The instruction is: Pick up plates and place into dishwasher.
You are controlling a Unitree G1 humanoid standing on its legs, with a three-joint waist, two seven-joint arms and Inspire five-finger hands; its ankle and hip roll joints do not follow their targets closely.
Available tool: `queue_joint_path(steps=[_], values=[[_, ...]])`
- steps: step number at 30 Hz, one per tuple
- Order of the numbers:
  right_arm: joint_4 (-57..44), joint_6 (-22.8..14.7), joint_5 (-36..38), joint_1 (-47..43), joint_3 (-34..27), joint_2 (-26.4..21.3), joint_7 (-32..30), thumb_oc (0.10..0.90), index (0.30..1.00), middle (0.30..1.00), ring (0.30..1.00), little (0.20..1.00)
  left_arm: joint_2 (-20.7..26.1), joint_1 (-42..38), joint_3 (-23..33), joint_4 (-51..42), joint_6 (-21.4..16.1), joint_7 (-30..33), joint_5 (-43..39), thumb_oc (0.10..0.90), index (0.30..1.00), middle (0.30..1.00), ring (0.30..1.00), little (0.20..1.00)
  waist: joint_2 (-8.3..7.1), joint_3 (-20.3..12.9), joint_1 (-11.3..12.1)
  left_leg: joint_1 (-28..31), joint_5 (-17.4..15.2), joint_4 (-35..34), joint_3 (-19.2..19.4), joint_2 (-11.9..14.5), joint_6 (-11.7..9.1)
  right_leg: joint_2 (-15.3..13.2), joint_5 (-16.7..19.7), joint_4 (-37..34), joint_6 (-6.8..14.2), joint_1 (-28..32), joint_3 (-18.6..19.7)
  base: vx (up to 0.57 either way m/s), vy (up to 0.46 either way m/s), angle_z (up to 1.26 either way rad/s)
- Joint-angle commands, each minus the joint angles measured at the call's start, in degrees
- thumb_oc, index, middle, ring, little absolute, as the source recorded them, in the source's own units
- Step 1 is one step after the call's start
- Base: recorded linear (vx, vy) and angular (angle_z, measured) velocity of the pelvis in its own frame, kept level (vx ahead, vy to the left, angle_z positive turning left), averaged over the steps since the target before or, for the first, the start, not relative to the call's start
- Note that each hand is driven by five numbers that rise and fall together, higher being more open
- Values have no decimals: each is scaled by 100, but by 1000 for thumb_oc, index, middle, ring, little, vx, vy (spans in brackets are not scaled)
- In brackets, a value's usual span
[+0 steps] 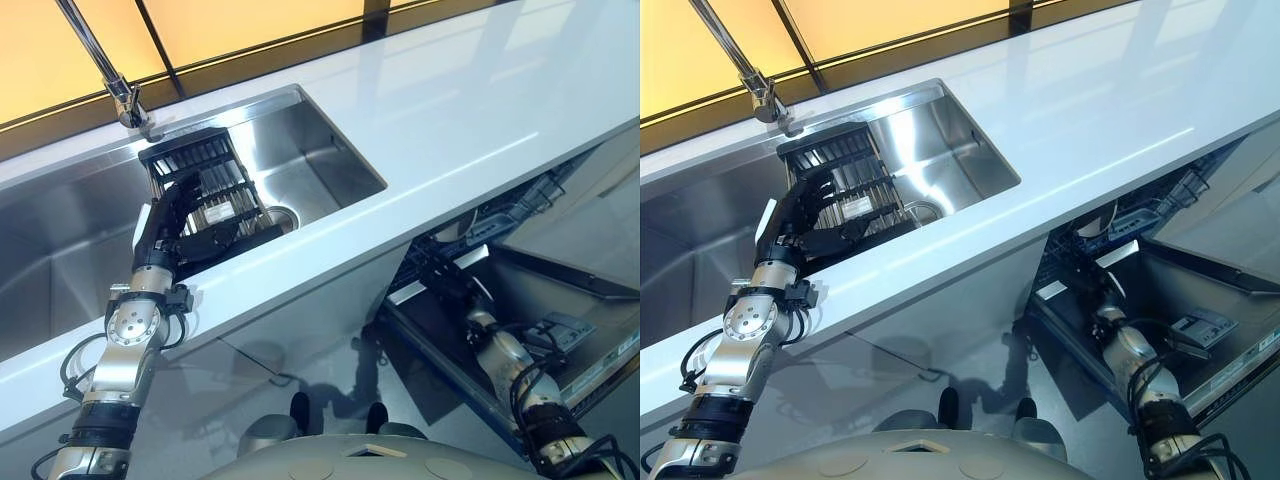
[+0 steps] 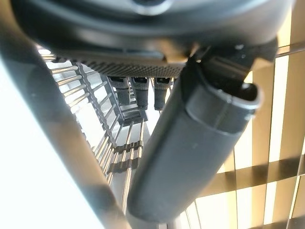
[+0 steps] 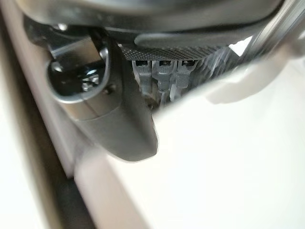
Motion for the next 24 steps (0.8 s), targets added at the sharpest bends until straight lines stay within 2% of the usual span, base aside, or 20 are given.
queue_joint_path(steps=[1,4,8,12,14,17,22,24], values=[[-1450,-1138,298,-2302,124,795,968,800,900,900,900,900,358,-508,-342,87,-460,34,-126,800,900,900,900,900,-329,-394,387,52,-536,130,-51,-501,110,-6,-92,75,115,-26,-82,-3,9,13],[-1431,-1128,257,-2145,65,812,778,800,900,900,900,900,361,-463,-322,67,-472,7,-140,800,900,900,900,900,-319,-411,371,60,-532,126,-41,-503,115,-5,-87,77,118,-30,-71,-8,12,7],[-1350,-877,182,-1667,-158,823,126,800,900,900,900,900,348,-376,-259,67,-524,17,-143,800,900,900,900,900,-309,-412,272,82,-536,110,40,-491,117,-3,-70,87,143,-51,-27,-4,3,1],[-1296,-1002,98,-906,-524,858,-477,800,900,900,900,900,311,-191,-140,-26,-571,63,-117,800,900,900,900,900,-289,-378,115,128,-553,86,165,-469,134,2,-57,109,179,-69,58,-25,12,-5],[-1421,-1239,-380,-365,-797,888,-911,800,900,900,900,900,232,5,-31,-146,-593,118,-48,800,900,900,900,900,-271,-358,-24,153,-556,58,267,-450,146,14,-43,119,206,-98,134,-25,24,-5],[-1592,-1248,-998,63,-1176,817,-1245,800,900,900,900,900,217,184,173,-266,-579,140,-68,800,900,900,900,900,-252,-302,-217,195,-572,41,382,-429,149,35,-26,132,230,-121,245,-20,16,-14],[-1526,-993,-1821,438,-1725,552,-1662,800,900,900,900,900,284,268,470,-250,-582,58,-134,800,900,900,900,900,-268,-224,-440,222,-594,37,536,-405,141,64,5,156,272,-168,401,-26,-12,-19],[-1403,-948,-2270,619,-2080,293,-1998,800,900,900,900,900,372,297,619,-308,-515,23,-208,800,900,900,900,900,-280,-188,-530,216,-597,37,614,-388,132,77,14,172,298,-197,455,-33,-24,-19]])
